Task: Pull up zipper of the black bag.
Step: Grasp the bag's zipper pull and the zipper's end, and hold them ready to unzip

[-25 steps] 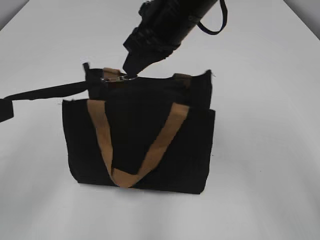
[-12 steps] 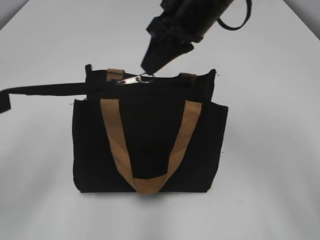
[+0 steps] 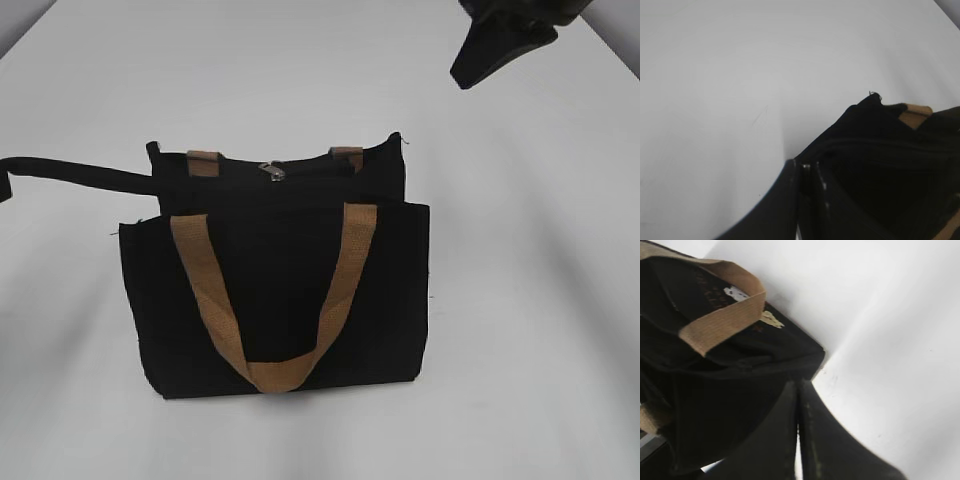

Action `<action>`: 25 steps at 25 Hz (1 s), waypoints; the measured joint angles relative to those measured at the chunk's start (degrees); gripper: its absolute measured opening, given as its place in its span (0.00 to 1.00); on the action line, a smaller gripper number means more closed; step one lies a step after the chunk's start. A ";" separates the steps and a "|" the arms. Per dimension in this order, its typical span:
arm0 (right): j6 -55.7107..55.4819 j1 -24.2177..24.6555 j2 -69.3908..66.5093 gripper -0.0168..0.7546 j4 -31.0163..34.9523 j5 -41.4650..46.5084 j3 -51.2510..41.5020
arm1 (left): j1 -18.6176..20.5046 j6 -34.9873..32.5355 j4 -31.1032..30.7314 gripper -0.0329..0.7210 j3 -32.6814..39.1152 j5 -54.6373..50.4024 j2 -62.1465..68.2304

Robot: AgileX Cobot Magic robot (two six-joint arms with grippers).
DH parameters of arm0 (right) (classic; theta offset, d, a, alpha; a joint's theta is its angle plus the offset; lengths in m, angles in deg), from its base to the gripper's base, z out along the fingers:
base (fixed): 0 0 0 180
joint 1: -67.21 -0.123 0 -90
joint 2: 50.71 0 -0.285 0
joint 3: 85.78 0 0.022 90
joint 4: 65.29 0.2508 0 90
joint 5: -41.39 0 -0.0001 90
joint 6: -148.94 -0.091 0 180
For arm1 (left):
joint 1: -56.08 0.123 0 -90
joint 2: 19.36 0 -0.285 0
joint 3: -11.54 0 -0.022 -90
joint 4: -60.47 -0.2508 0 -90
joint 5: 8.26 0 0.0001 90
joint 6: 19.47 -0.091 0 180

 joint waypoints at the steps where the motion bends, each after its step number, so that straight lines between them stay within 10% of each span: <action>1: -0.01 0.49 0.12 0.02 0.55 0.00 0.00 | 0.00 0.00 0.00 0.08 0.00 -0.06 0.13; 6: 7.94 -3.80 0.19 0.04 15.57 0.05 0.00 | 0.00 0.00 0.04 0.08 -0.77 -0.70 -0.15; 14: 10.88 -15.21 -5.82 0.52 14.44 -9.80 0.11 | 0.00 0.07 1.55 0.08 -1.13 -5.61 -4.20; 25: 8.89 -15.95 -11.15 0.46 12.86 -9.99 0.11 | 0.00 0.12 1.79 0.08 -1.17 -7.28 -9.37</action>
